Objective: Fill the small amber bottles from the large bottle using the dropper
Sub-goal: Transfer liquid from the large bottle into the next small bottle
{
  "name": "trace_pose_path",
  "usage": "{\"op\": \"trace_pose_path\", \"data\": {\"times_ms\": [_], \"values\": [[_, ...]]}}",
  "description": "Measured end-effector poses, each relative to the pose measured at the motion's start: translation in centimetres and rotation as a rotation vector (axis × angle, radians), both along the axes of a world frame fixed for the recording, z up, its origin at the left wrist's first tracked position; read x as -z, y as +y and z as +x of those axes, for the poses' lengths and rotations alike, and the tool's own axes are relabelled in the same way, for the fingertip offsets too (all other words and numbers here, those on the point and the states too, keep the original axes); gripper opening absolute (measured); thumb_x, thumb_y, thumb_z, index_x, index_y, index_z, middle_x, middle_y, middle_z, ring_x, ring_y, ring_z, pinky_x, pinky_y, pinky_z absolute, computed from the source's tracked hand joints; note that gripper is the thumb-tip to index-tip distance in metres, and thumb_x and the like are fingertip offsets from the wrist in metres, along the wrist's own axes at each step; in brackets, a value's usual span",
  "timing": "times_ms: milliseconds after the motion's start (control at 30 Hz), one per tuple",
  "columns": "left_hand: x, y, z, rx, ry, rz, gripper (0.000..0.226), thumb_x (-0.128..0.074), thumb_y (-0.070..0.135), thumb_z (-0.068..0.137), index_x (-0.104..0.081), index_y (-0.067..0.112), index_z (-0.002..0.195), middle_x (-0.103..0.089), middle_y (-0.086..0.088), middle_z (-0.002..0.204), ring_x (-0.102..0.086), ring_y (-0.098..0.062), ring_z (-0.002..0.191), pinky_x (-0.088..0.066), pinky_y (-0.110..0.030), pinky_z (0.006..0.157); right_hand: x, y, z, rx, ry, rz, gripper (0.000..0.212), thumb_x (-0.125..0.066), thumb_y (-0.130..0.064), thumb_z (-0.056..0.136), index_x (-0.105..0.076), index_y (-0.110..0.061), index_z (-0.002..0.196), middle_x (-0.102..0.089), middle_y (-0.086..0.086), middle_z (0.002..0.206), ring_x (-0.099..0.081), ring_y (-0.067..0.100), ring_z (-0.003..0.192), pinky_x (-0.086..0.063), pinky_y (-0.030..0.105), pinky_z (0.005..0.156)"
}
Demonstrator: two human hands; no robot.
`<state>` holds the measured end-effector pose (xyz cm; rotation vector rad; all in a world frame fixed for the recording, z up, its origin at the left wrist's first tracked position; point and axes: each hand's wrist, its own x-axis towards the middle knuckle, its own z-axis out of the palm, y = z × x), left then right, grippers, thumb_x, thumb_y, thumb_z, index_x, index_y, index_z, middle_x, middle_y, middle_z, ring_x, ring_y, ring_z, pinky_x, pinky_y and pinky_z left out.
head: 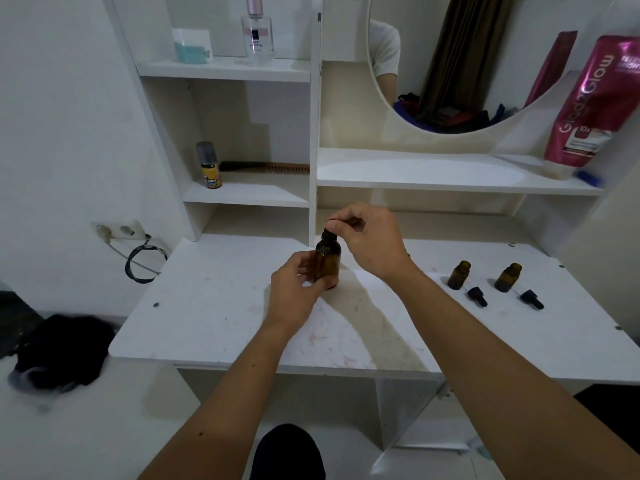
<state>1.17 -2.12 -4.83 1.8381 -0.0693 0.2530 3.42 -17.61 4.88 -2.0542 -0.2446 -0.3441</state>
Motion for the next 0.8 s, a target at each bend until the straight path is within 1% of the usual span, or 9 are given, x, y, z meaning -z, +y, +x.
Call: {"op": "trace_pose_path", "data": {"times_ms": [167, 300, 367, 467, 567, 633, 733, 800], "values": [[0.1, 0.0, 0.0, 0.003, 0.010, 0.012, 0.055, -0.090, 0.019, 0.080, -0.064, 0.017, 0.129, -0.072, 0.008, 0.113, -0.069, -0.005, 0.103, -0.053, -0.009, 0.087, -0.2, 0.0, 0.0, 0.004, -0.011, -0.039, 0.002, -0.077, -0.015, 0.093, -0.078, -0.016, 0.093, -0.076, -0.006, 0.093, -0.067, 0.003, 0.083, -0.051, 0.008, 0.078], [-0.2, -0.1, -0.1, -0.002, 0.021, 0.024, 0.053, -0.089, 0.022, 0.081, -0.063, 0.019, 0.127, -0.069, 0.014, 0.108, -0.067, 0.000, 0.099, -0.051, -0.004, 0.082, -0.4, 0.0, -0.3, -0.015, -0.035, -0.081, 0.010, -0.075, -0.016, 0.096, -0.080, -0.016, 0.104, -0.077, -0.004, 0.099, -0.070, 0.009, 0.090, -0.054, 0.012, 0.084], [-0.2, -0.2, -0.2, -0.004, 0.027, 0.022, 0.052, -0.089, 0.022, 0.082, -0.063, 0.020, 0.127, -0.068, 0.016, 0.107, -0.067, 0.000, 0.099, -0.050, -0.004, 0.082, -0.8, 0.0, -0.5, -0.025, -0.042, -0.079, 0.013, -0.072, -0.016, 0.098, -0.079, -0.014, 0.109, -0.077, -0.003, 0.101, -0.070, 0.009, 0.091, -0.053, 0.008, 0.084], [-0.1, -0.3, -0.3, -0.012, 0.030, 0.009, 0.053, -0.088, 0.020, 0.082, -0.063, 0.018, 0.129, -0.071, 0.011, 0.112, -0.068, -0.006, 0.105, -0.052, -0.007, 0.086, -2.0, -0.2, -0.6, -0.024, -0.073, -0.068, 0.015, -0.071, -0.015, 0.099, -0.079, -0.012, 0.111, -0.076, -0.005, 0.098, -0.067, -0.001, 0.086, -0.049, 0.003, 0.081], [-0.2, -0.5, -0.4, -0.021, 0.041, -0.010, 0.054, -0.088, 0.017, 0.083, -0.063, 0.016, 0.131, -0.072, 0.004, 0.118, -0.068, -0.009, 0.107, -0.054, -0.011, 0.090, -3.2, -0.3, -0.6, -0.019, -0.122, -0.055, 0.014, -0.073, -0.014, 0.097, -0.079, -0.011, 0.109, -0.075, -0.006, 0.096, -0.065, -0.009, 0.081, -0.049, 0.004, 0.081], [-0.2, -0.6, -0.5, -0.023, 0.044, -0.019, 0.055, -0.088, 0.017, 0.083, -0.062, 0.017, 0.131, -0.072, 0.005, 0.118, -0.068, -0.011, 0.109, -0.055, -0.013, 0.090, -3.9, -0.4, -0.8, -0.006, -0.158, -0.043, 0.013, -0.074, -0.014, 0.096, -0.079, -0.011, 0.108, -0.076, -0.005, 0.098, -0.066, -0.005, 0.084, -0.051, 0.007, 0.082], [-0.4, -0.6, -0.8, -0.032, 0.051, -0.035, 0.057, -0.089, 0.020, 0.081, -0.060, 0.020, 0.130, -0.068, 0.009, 0.118, -0.066, -0.011, 0.112, -0.052, -0.011, 0.090, -4.9, -1.0, -1.3, 0.036, -0.216, -0.032, 0.016, -0.074, -0.016, 0.096, -0.078, -0.012, 0.111, -0.076, -0.003, 0.102, -0.068, 0.001, 0.091, -0.051, 0.006, 0.084], [-0.6, -0.7, -1.3, -0.063, 0.060, -0.063, 0.063, -0.092, 0.023, 0.078, -0.058, 0.019, 0.131, -0.067, 0.006, 0.122, -0.065, -0.012, 0.112, -0.052, -0.016, 0.095, -5.7, -1.5, -1.8, 0.064, -0.263, 0.006, 0.016, -0.074, -0.016, 0.096, -0.077, -0.012, 0.112, -0.076, -0.004, 0.102, -0.069, 0.001, 0.092, -0.051, 0.006, 0.084]]}}
